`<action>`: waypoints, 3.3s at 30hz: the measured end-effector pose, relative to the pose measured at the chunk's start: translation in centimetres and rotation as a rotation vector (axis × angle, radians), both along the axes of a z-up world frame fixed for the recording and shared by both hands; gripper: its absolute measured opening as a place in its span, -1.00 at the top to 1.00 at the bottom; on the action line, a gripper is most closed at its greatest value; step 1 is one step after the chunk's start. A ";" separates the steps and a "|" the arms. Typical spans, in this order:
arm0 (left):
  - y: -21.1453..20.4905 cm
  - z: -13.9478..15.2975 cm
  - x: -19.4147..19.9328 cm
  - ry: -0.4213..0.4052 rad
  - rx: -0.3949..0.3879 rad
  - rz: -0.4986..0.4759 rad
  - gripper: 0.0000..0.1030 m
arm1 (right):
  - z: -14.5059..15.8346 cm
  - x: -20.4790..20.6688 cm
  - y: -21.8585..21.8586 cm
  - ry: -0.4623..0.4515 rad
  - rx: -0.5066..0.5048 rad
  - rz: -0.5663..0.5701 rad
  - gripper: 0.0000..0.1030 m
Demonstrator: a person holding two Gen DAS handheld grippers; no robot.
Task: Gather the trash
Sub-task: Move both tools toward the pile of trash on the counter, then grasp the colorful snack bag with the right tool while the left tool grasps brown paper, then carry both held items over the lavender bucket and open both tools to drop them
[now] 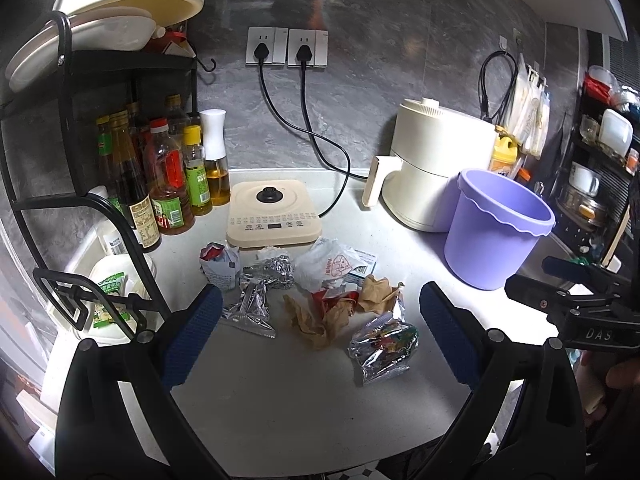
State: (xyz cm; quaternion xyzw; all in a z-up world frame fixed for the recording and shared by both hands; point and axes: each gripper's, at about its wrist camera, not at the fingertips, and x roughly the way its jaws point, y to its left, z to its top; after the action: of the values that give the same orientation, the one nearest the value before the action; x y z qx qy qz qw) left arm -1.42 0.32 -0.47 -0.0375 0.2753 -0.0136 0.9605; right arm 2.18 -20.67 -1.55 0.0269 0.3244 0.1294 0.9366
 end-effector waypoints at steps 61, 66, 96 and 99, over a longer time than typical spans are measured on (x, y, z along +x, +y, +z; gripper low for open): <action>3.1 -13.6 11.3 0.316 -0.215 -0.061 0.82 | -13.4 7.3 5.0 0.413 0.230 0.209 0.93; 3.4 -12.4 10.9 0.292 -0.213 -0.052 0.85 | -11.5 6.8 5.8 0.347 0.204 0.247 0.94; -10.7 4.8 13.8 -0.096 -0.151 -0.035 0.85 | 6.7 10.4 -12.9 -0.190 0.209 0.203 0.93; -12.8 5.2 14.5 -0.103 -0.138 -0.046 0.85 | 6.7 11.3 -15.2 -0.189 0.207 0.187 0.91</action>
State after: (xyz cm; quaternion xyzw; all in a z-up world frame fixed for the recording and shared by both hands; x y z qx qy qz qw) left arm 13.05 -12.49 4.70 -0.0965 0.2246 -0.0567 0.9680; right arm 13.49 -35.86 5.14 0.0806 0.2208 0.2505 0.9392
